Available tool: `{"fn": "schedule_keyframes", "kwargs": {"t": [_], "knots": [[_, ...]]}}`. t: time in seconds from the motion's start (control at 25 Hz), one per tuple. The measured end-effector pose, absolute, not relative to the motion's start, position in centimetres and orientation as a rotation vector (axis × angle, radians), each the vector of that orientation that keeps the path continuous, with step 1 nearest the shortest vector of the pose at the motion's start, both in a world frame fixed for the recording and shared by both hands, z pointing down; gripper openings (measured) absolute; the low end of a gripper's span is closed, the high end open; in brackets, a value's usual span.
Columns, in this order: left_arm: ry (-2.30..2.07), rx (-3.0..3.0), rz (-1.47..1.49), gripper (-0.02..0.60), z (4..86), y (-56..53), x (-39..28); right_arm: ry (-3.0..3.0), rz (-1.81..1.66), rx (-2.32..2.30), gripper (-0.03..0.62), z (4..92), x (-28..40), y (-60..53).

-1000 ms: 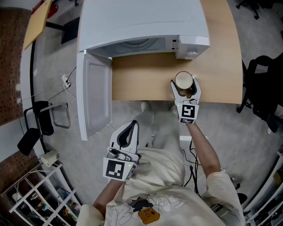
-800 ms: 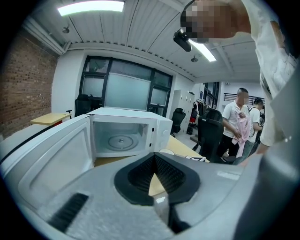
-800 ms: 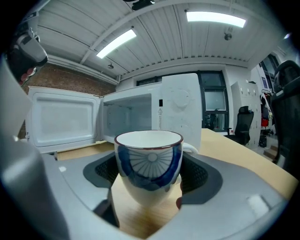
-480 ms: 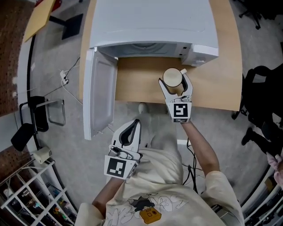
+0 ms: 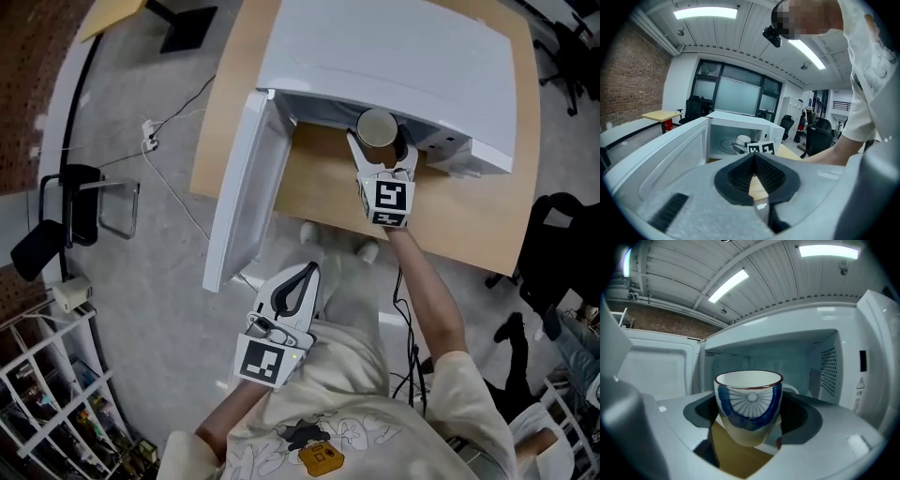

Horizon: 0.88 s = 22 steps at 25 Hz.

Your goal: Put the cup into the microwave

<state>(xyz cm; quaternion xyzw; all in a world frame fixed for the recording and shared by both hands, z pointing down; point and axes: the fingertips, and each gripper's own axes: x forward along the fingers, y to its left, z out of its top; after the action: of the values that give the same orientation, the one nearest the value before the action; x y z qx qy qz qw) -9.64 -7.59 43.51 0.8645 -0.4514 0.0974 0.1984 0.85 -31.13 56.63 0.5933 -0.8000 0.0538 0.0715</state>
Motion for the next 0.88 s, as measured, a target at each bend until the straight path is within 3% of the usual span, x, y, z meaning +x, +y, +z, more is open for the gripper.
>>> {"fn": "schedule_keyframes", "kwargs": {"t": [0.4, 0.88], "knots": [[-1.345, 2.306, 0.267, 0.003, 44.8, -8.4, -14.3, -2.332, 0.195, 1.826, 0.394, 58.3, 0.6, -38.6], [-1.281, 2.326, 0.269, 0.003, 45.3, -8.5, -14.0, -2.253, 0.193, 1.865, 0.397, 59.0, 0.9, -39.5]]}}
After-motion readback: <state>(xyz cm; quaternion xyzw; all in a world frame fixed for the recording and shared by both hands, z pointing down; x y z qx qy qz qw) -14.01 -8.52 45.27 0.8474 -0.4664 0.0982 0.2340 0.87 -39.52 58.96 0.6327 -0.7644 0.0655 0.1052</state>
